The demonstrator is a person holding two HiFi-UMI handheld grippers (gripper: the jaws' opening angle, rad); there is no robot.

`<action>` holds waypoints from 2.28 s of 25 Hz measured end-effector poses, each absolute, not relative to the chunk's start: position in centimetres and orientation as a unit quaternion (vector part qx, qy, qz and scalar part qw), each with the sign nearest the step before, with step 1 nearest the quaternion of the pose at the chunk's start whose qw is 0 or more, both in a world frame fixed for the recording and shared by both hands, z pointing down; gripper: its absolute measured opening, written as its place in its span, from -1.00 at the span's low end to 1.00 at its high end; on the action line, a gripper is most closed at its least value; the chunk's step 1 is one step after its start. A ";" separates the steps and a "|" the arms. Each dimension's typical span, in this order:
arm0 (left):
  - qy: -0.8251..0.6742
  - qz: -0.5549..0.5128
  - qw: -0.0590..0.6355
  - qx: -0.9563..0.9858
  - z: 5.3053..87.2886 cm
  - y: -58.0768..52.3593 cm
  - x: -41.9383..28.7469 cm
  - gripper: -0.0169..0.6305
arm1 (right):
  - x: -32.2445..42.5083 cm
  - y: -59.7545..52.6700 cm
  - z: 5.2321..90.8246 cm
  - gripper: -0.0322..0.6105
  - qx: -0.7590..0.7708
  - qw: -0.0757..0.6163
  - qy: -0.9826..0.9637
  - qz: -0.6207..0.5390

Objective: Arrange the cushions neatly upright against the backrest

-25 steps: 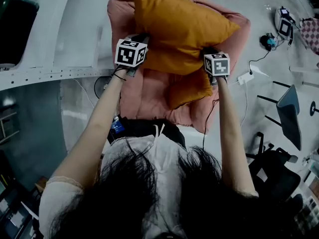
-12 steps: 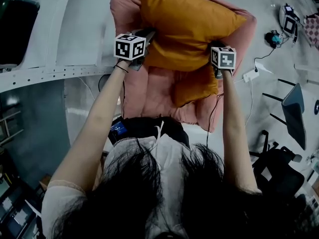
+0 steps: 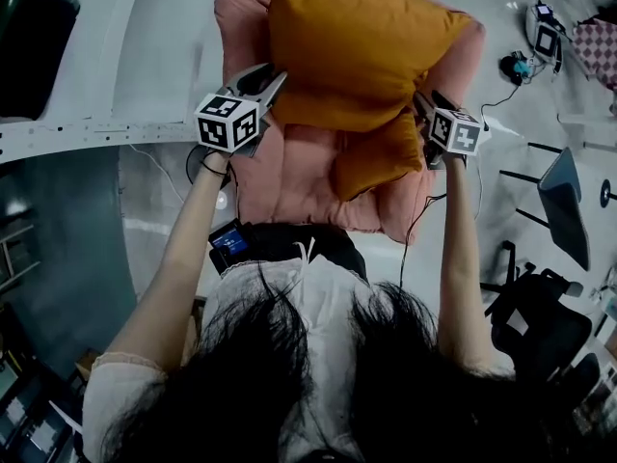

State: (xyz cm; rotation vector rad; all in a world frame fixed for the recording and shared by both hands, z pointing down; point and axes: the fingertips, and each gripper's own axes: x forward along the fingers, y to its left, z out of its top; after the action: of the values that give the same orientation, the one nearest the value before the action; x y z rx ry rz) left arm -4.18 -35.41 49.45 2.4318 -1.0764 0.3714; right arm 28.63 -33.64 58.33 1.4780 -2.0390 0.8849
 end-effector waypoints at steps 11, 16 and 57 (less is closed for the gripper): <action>-0.357 0.171 0.245 0.885 52.0 -27.2 -4.8 -0.58 | 29.7 -23.7 68.7 0.00 0.503 0.366 -0.640 0.451; -0.352 0.175 0.260 0.882 53.4 -25.1 -5.9 -0.58 | 29.4 -23.1 71.3 0.00 0.520 0.330 -0.583 0.531; -0.106 0.318 0.520 0.786 86.9 -10.1 10.1 0.00 | 29.2 -5.0 67.7 -0.31 0.559 0.180 -0.686 0.430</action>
State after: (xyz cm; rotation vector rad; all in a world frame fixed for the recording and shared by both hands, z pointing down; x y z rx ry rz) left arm 10.09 -10.10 86.89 1.8832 -0.2541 0.7629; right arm 29.15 -5.03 67.70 1.5790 -1.9376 1.2142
